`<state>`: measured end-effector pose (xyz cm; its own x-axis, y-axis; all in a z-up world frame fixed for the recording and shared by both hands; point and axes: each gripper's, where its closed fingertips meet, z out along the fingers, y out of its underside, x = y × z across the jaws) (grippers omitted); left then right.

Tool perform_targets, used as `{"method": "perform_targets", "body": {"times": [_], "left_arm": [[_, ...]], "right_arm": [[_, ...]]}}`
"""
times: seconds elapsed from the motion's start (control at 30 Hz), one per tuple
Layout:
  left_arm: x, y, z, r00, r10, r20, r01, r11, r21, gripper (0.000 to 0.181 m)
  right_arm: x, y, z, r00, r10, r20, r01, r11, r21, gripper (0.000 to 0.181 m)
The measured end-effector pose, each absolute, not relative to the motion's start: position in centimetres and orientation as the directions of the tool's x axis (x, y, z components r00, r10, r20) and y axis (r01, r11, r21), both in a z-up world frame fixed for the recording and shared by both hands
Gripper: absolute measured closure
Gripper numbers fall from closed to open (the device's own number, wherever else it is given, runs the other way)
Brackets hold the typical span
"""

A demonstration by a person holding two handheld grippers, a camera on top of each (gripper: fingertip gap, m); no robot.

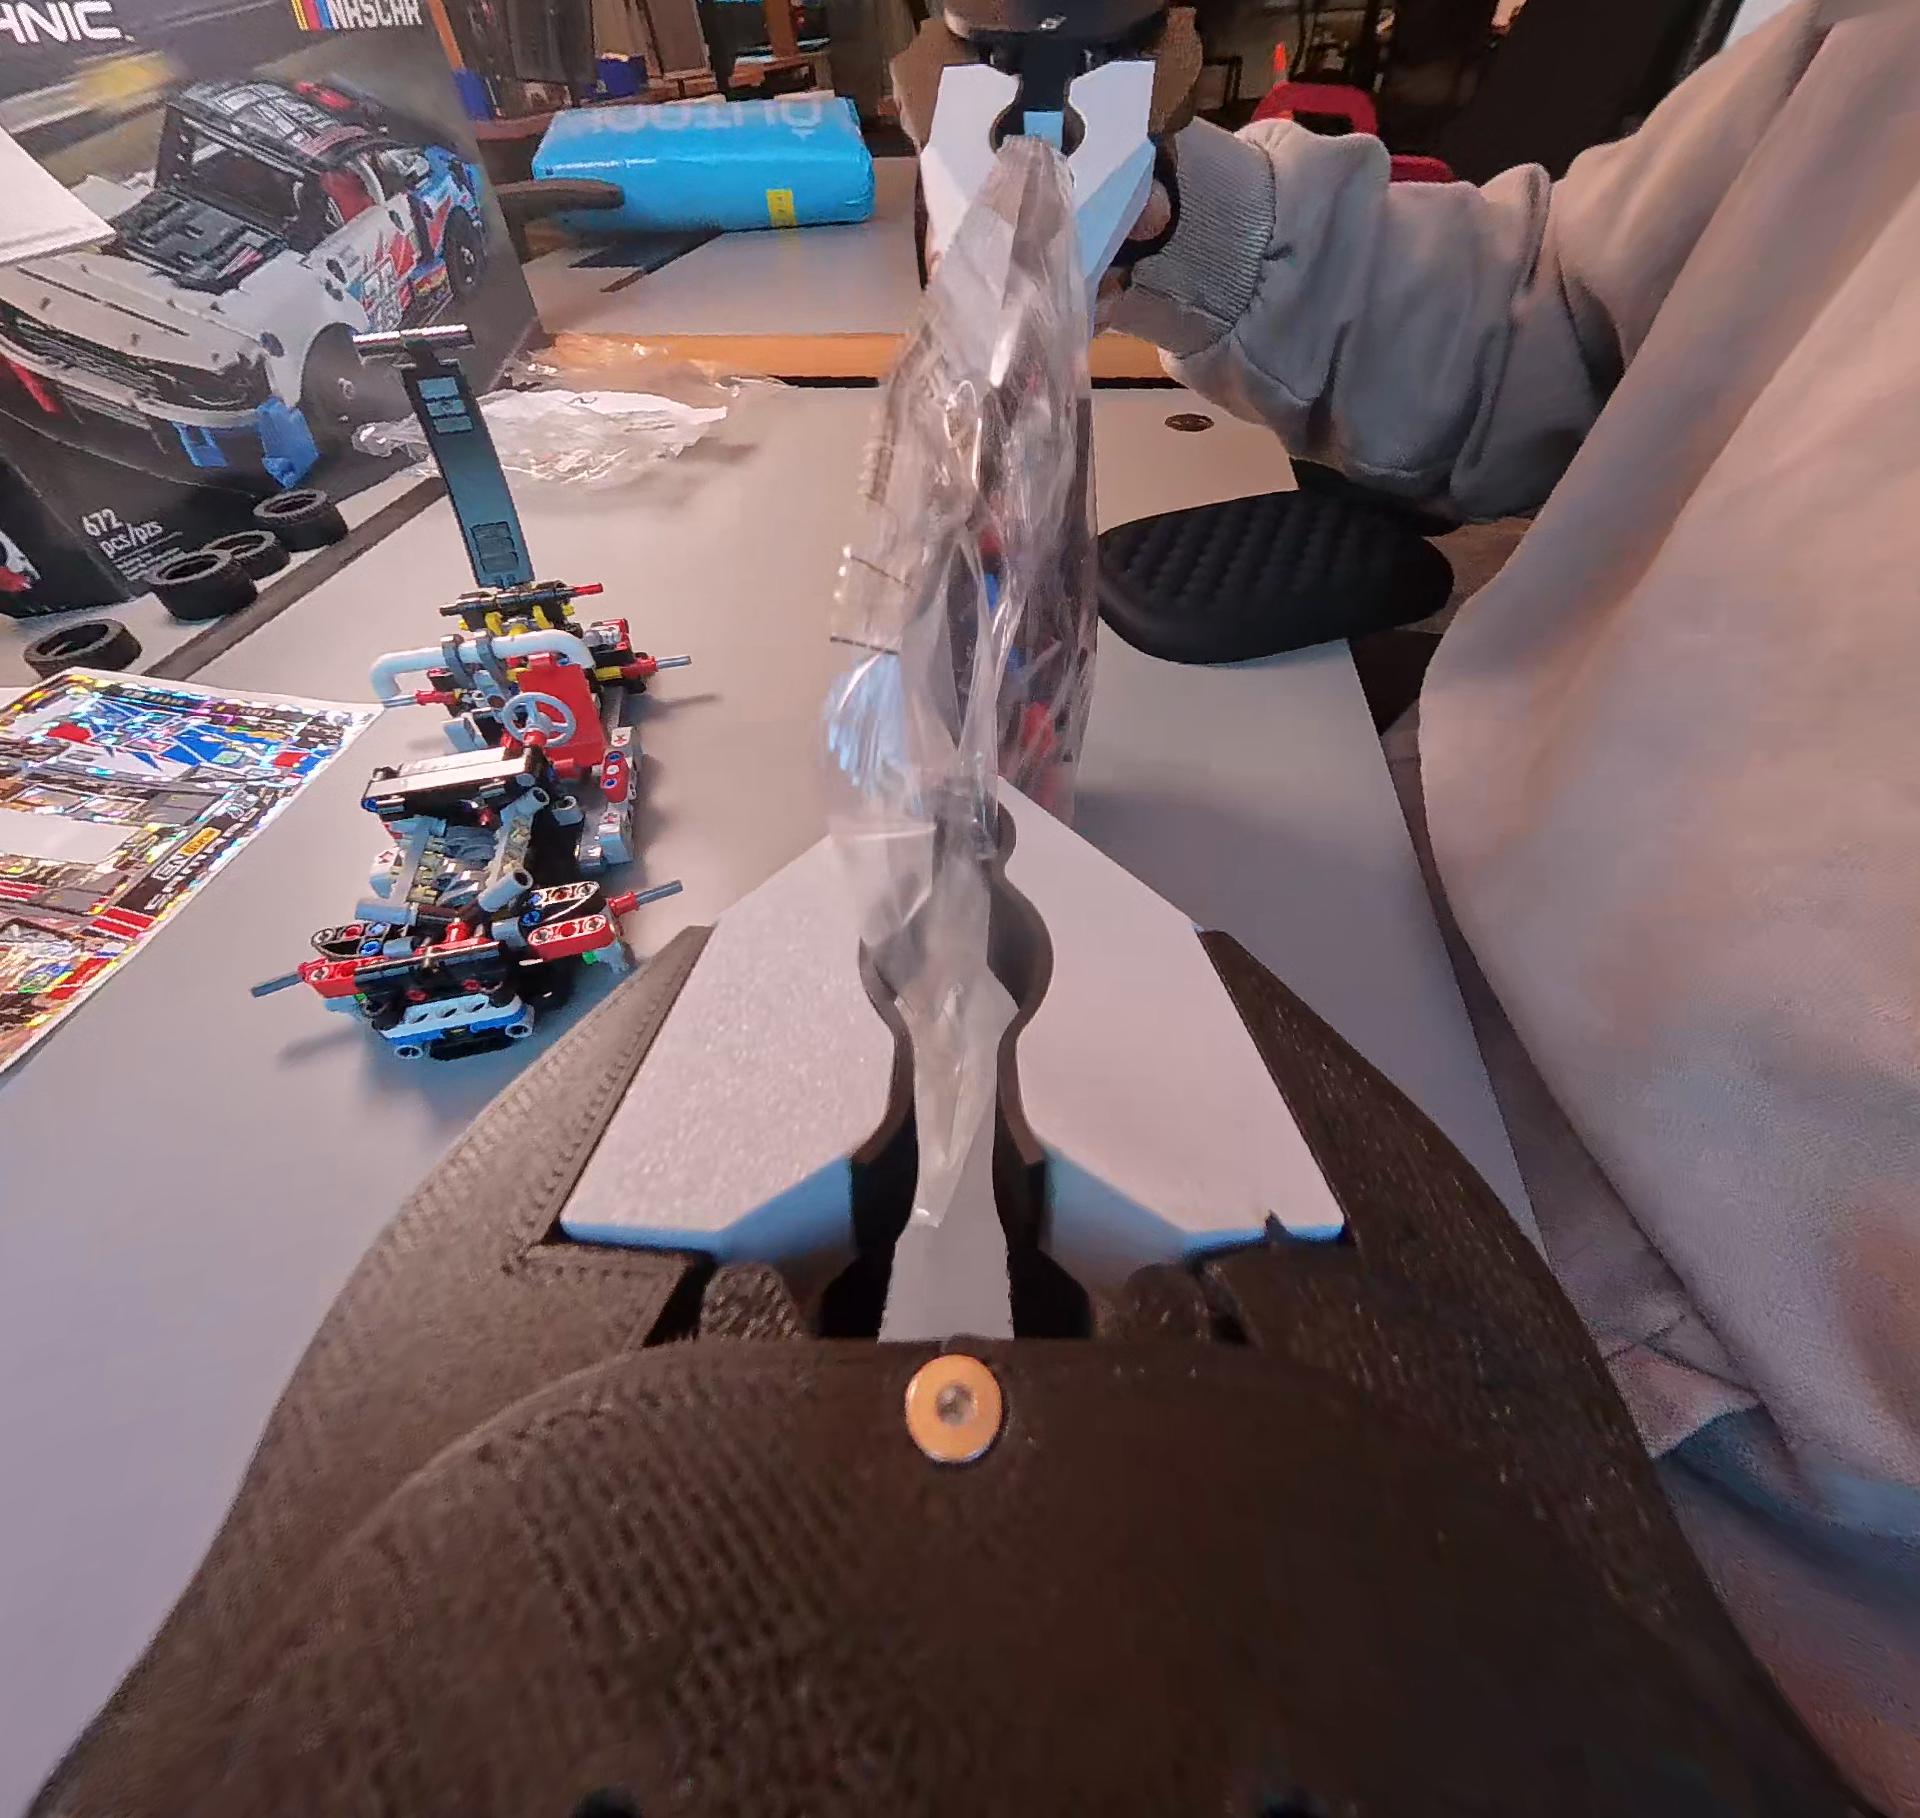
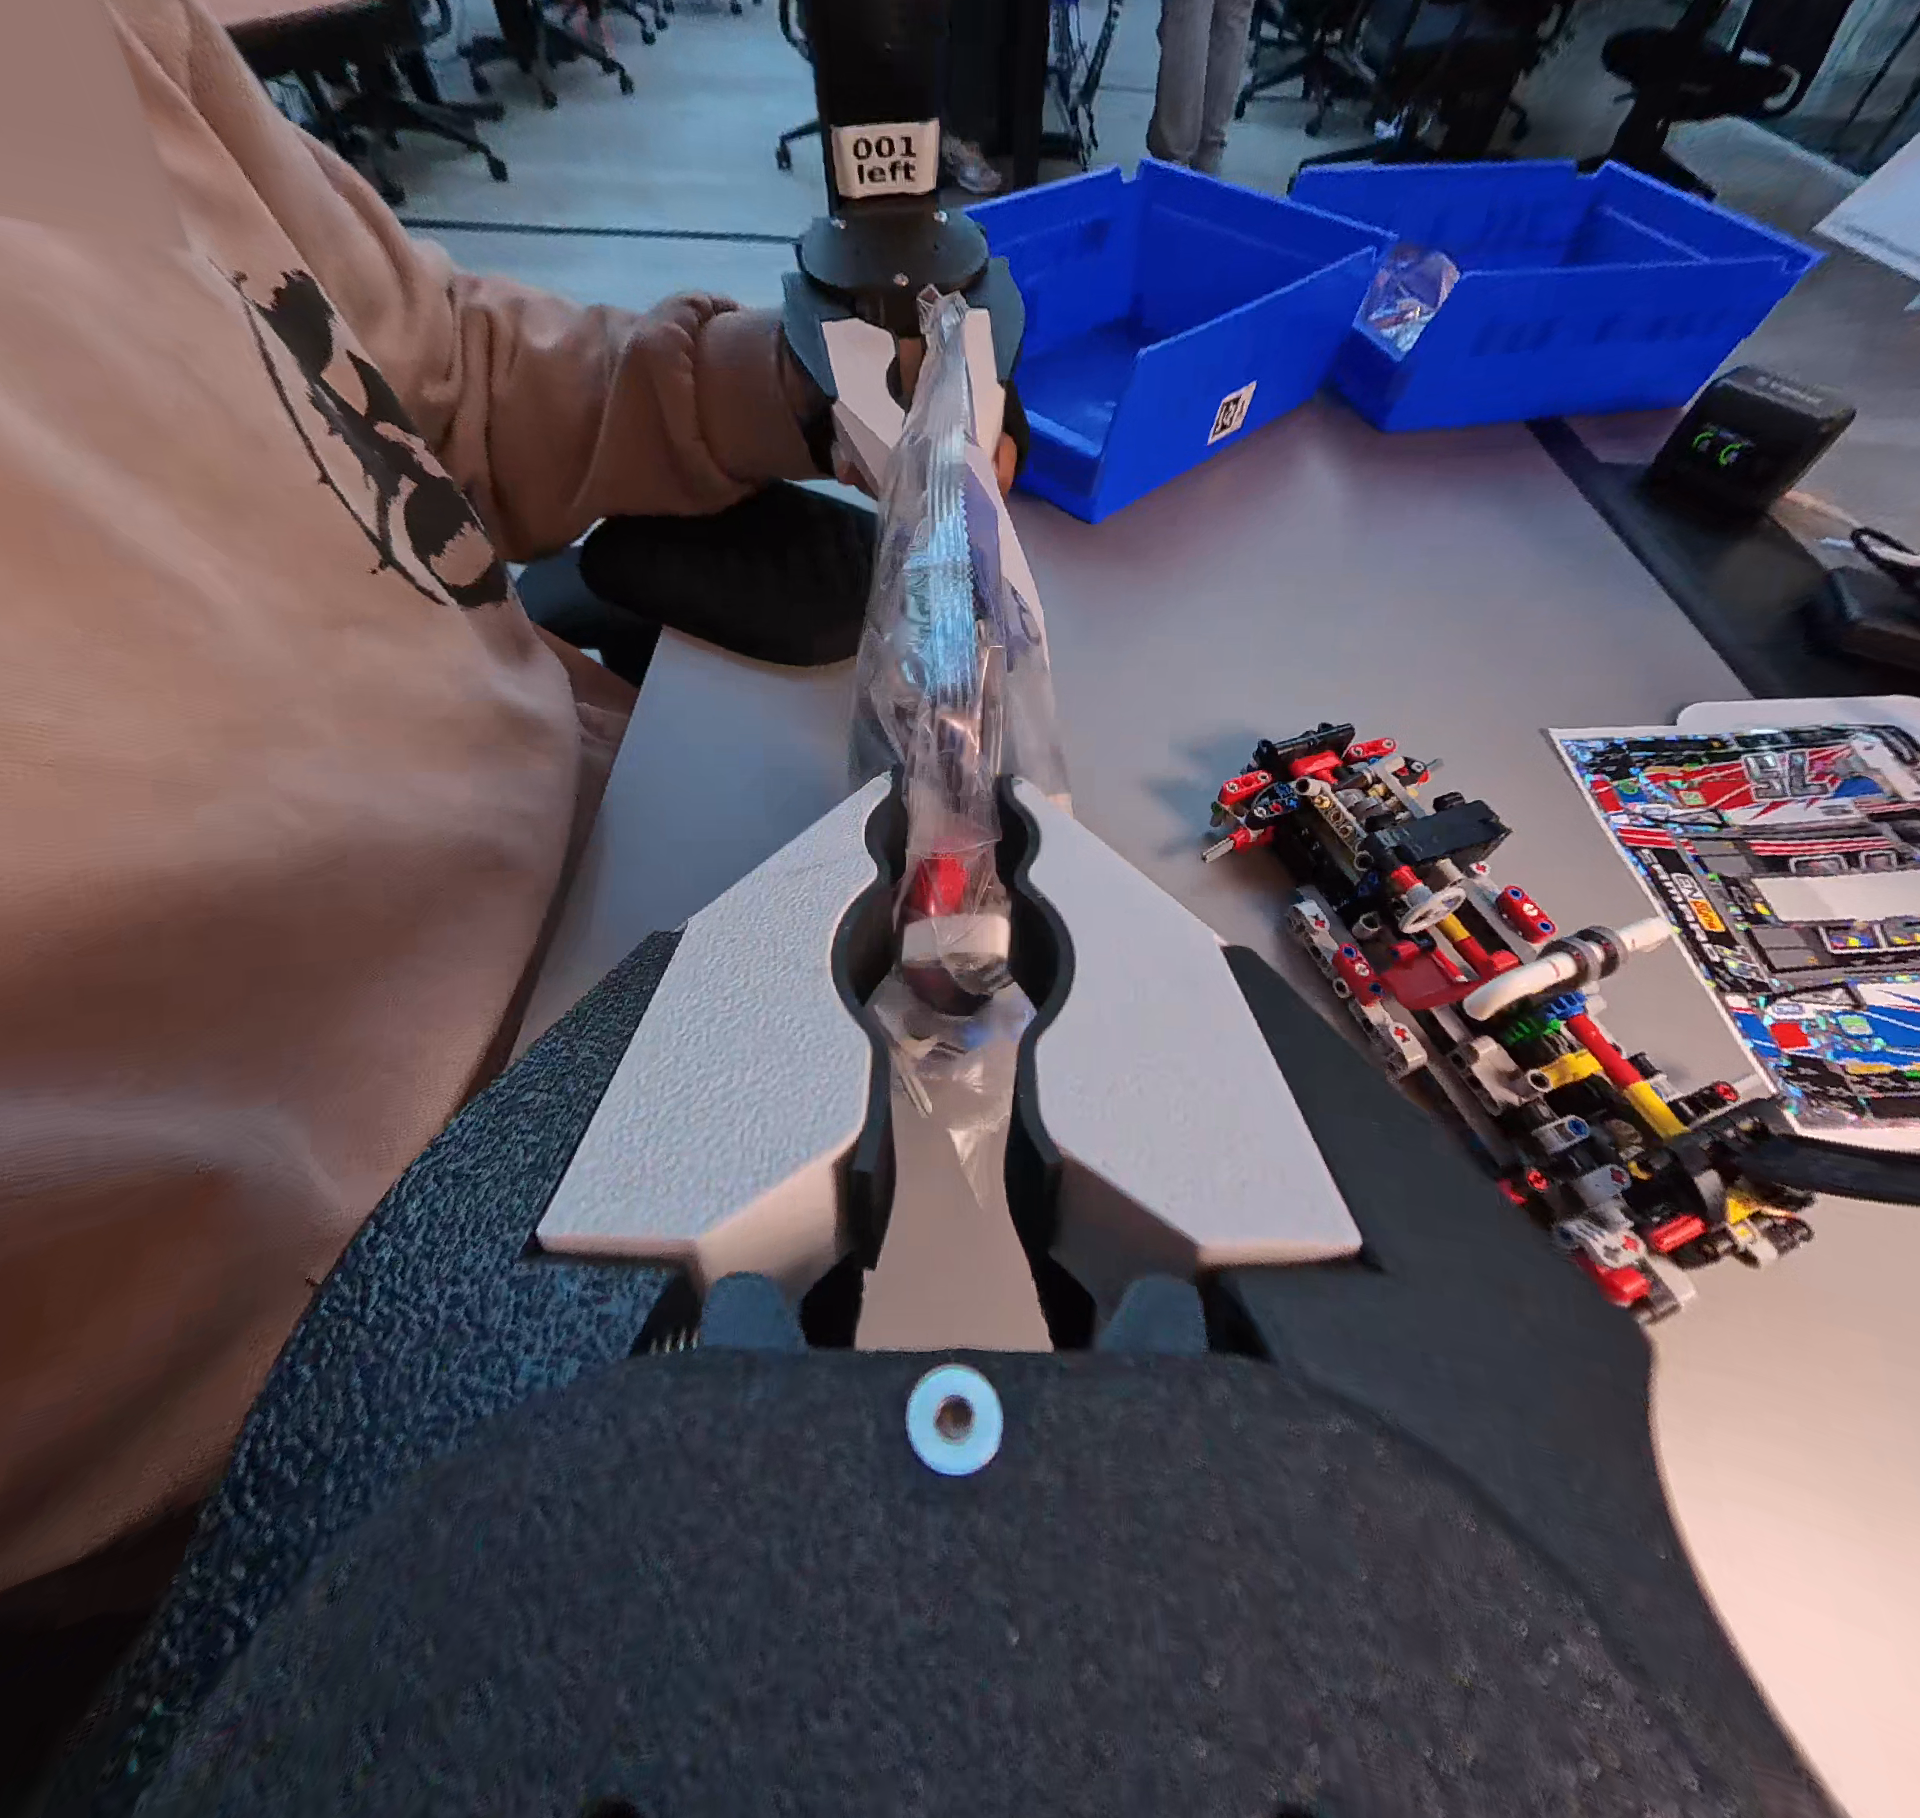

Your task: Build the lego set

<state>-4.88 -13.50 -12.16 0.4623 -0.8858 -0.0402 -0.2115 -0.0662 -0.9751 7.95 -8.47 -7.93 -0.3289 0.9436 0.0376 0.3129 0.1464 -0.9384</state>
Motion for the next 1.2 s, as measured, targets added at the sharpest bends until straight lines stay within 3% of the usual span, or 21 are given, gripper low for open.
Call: {"method": "perform_targets", "body": {"times": [0.17,0.23,0.33,0.47,0.53,0.6,0.67,0.8,0.83,0.87,0.93,1.03,1.13,1.2], "left_arm": [[-4.4,-12.1,-11.6,0.460,-0.886,0.058,-0.147,-0.140,-0.979,0.176],[-4.6,-11.5,-12.4,0.476,-0.875,0.090,-0.157,-0.185,-0.970,0.164],[-6.0,-11.3,-11.4,0.521,-0.853,0.029,-0.155,-0.128,-0.980,0.132],[-6.3,-11.8,-8.4,0.503,-0.863,-0.034,-0.192,-0.073,-0.979,0.123],[-4.5,-12.5,-8.3,0.432,-0.897,-0.090,-0.294,-0.046,-0.955,0.129],[-3.0,-12.8,-9.1,0.368,-0.918,-0.148,-0.411,-0.018,-0.911,0.162],[-2.6,-12.3,-9.4,0.367,-0.912,-0.182,-0.457,-0.007,-0.889,0.171],[-3.3,-11.5,-9.7,0.421,-0.899,-0.122,-0.398,-0.062,-0.915,0.178],[-3.5,-11.4,-9.9,0.436,-0.894,-0.106,-0.381,-0.077,-0.921,0.179],[-3.6,-11.6,-10.0,0.438,-0.895,-0.084,-0.357,-0.087,-0.930,0.179],[-3.6,-12.0,-10.0,0.428,-0.902,-0.058,-0.314,-0.089,-0.945,0.179],[-3.8,-12.1,-9.9,0.436,-0.898,-0.058,-0.299,-0.084,-0.951,0.179],[-3.5,-12.3,-9.9,0.426,-0.903,-0.060,-0.305,-0.081,-0.949,0.178],[-3.2,-12.5,-9.9,0.416,-0.907,-0.063,-0.312,-0.078,-0.947,0.178]], "right_arm": [[8.4,-7.2,-3.7,-0.302,0.949,0.091,0.240,0.168,-0.956,0.175],[8.3,-7.1,-1.9,-0.309,0.948,0.076,0.227,0.151,-0.962,0.176],[7.8,-6.3,-4.1,-0.303,0.946,0.118,0.376,0.233,-0.897,0.175],[6.8,-7.6,-5.4,-0.365,0.922,0.131,0.420,0.288,-0.861,0.173],[5.4,-8.3,-6.1,-0.388,0.896,0.215,0.410,0.377,-0.831,0.172],[4.2,-9.0,-5.6,-0.391,0.884,0.255,0.362,0.402,-0.841,0.169],[3.9,-8.9,-5.3,-0.374,0.894,0.247,0.351,0.384,-0.854,0.165],[5.5,-9.7,-3.5,-0.409,0.911,0.055,0.250,0.170,-0.953,0.162],[5.9,-9.4,-3.3,-0.393,0.919,0.020,0.242,0.124,-0.962,0.170],[5.8,-8.4,-3.7,-0.333,0.942,0.036,0.254,0.127,-0.959,0.181],[5.7,-7.5,-6.2,-0.272,0.955,0.118,0.339,0.210,-0.917,0.181],[5.9,-9.7,-6.2,-0.340,0.940,-0.013,0.329,0.106,-0.938,0.131],[5.7,-8.8,-5.1,-0.290,0.957,-0.005,0.278,0.079,-0.957,0.141],[5.3,-8.7,-5.8,-0.277,0.961,0.012,0.307,0.100,-0.946,0.161]]}}
